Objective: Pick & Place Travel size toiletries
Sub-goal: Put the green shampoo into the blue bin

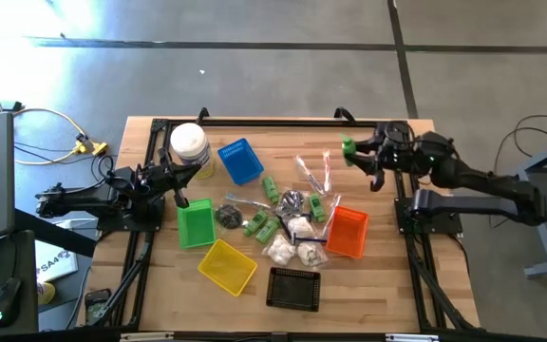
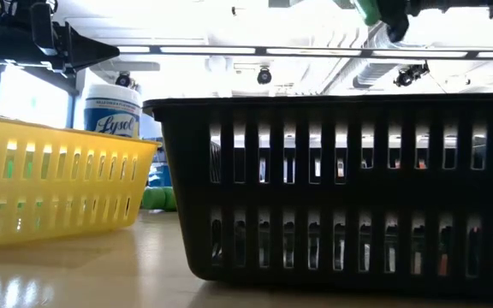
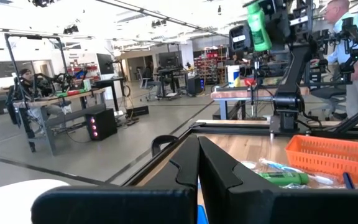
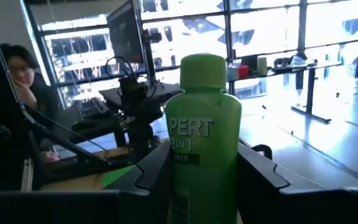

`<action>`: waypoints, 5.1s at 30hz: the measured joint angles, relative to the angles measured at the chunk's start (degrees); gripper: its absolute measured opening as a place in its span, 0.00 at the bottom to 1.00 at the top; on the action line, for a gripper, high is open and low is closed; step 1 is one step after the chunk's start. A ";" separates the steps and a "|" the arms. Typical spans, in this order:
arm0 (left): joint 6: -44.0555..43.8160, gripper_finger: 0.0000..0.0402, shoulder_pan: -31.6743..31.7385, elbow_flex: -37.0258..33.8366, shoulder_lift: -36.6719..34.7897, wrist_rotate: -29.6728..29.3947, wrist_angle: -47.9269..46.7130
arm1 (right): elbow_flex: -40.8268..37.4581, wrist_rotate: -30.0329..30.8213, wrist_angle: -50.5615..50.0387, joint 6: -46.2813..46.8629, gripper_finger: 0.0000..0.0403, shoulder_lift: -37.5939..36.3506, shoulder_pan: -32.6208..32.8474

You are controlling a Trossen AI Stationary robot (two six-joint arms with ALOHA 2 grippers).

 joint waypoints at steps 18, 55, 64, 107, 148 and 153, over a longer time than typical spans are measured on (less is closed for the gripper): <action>-2.19 0.00 0.00 0.00 -0.02 -0.04 -3.25 | -30.03 2.63 24.83 2.30 0.32 -18.70 0.04; -4.48 0.00 0.00 0.02 -0.02 1.31 1.09 | -29.81 4.86 27.88 4.73 0.32 -9.93 1.61; -4.50 0.00 0.00 0.02 -0.02 1.33 2.60 | -17.16 7.27 28.57 0.36 0.32 11.22 4.81; -4.51 0.00 0.00 0.02 -0.02 2.67 3.44 | 65.43 -1.12 -18.23 -6.49 0.32 85.22 1.48; -4.10 0.00 0.00 0.02 0.00 2.67 3.48 | 72.76 0.86 -17.12 3.86 0.35 100.16 -0.22; -4.11 0.00 0.00 0.02 -0.02 2.67 3.48 | 72.80 0.92 -16.33 3.89 0.38 101.04 -0.22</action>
